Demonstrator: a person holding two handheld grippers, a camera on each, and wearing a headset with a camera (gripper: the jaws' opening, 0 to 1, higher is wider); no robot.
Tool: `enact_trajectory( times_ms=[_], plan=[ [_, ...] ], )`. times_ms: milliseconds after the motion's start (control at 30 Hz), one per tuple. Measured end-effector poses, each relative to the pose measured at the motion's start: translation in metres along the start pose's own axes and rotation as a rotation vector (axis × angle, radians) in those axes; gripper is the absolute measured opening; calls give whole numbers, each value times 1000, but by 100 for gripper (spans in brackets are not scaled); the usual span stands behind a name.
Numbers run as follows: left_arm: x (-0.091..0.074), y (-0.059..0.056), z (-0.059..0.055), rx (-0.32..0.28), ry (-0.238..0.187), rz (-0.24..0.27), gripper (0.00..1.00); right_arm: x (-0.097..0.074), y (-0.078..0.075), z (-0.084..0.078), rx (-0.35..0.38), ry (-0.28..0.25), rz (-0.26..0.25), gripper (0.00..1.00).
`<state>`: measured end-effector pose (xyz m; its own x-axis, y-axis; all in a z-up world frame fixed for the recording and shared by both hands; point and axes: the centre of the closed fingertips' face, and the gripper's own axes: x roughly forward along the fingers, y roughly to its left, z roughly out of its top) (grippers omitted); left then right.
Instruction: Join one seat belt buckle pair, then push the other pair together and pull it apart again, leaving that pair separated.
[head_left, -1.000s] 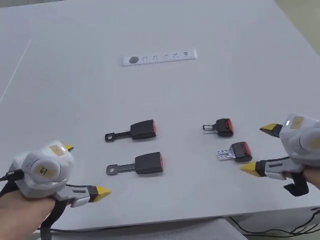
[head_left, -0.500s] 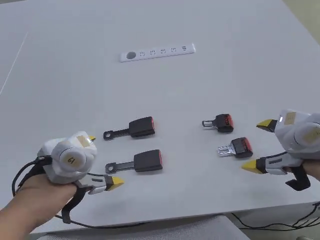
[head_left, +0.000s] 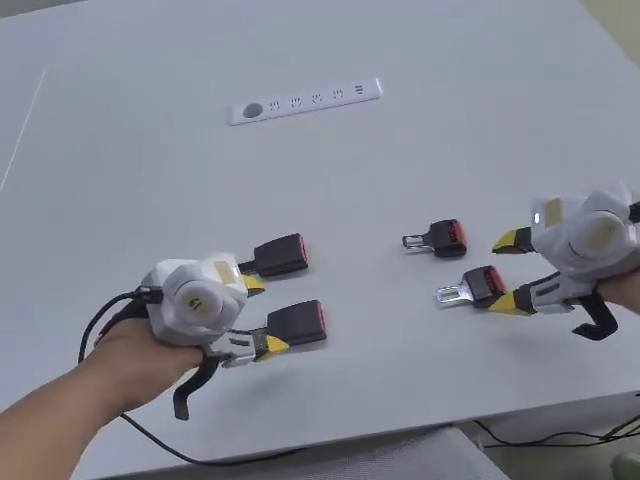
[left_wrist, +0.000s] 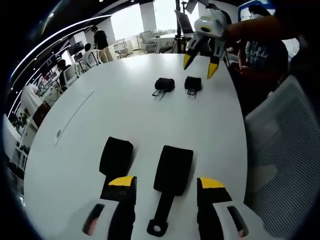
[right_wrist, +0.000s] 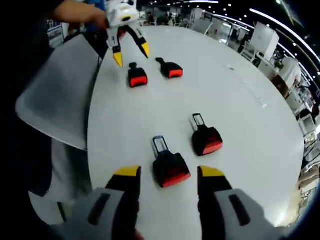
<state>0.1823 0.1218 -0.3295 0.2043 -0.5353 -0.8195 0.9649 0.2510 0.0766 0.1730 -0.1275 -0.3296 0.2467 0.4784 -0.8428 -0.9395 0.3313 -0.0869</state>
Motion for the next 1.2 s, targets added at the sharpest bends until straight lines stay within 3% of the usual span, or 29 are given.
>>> enact_trajectory(
  times_ms=[100, 233, 300, 400, 467, 533, 733, 900, 1067, 1133, 1167, 1200],
  plan=[
    [5, -2, 2, 13, 6, -35, 47, 4, -1, -1, -19, 4, 9, 46],
    [13, -6, -4, 57, 60, -71, 47, 9, 0, -4, -31, 13, 35, 46],
    [16, -4, -6, 97, 74, -64, 46, 10, -2, -5, -39, 20, 34, 46],
    [19, -3, -6, 97, 76, -74, 45, 11, -4, -6, -50, 24, 44, 45],
    [21, -5, -8, 122, 89, -91, 43, 12, -3, -8, -47, 31, 61, 45],
    [23, -7, -12, 196, 111, -103, 42, 13, -2, -9, -61, 37, 71, 45],
    [28, -8, -16, 189, 124, -123, 35, 18, 2, -16, -92, 68, 90, 43],
    [30, -6, -15, 180, 112, -132, 34, 20, 0, -17, -87, 74, 97, 42],
    [32, -5, -21, 196, 134, -136, 33, 25, -1, -19, -104, 91, 111, 40],
    [34, -6, -22, 233, 148, -129, 33, 27, -4, -23, -145, 114, 100, 37],
    [35, -6, -23, 272, 160, -129, 33, 29, -4, -25, -143, 121, 101, 37],
    [35, -7, -24, 271, 165, -130, 33, 30, -4, -25, -133, 120, 107, 37]
  ],
)
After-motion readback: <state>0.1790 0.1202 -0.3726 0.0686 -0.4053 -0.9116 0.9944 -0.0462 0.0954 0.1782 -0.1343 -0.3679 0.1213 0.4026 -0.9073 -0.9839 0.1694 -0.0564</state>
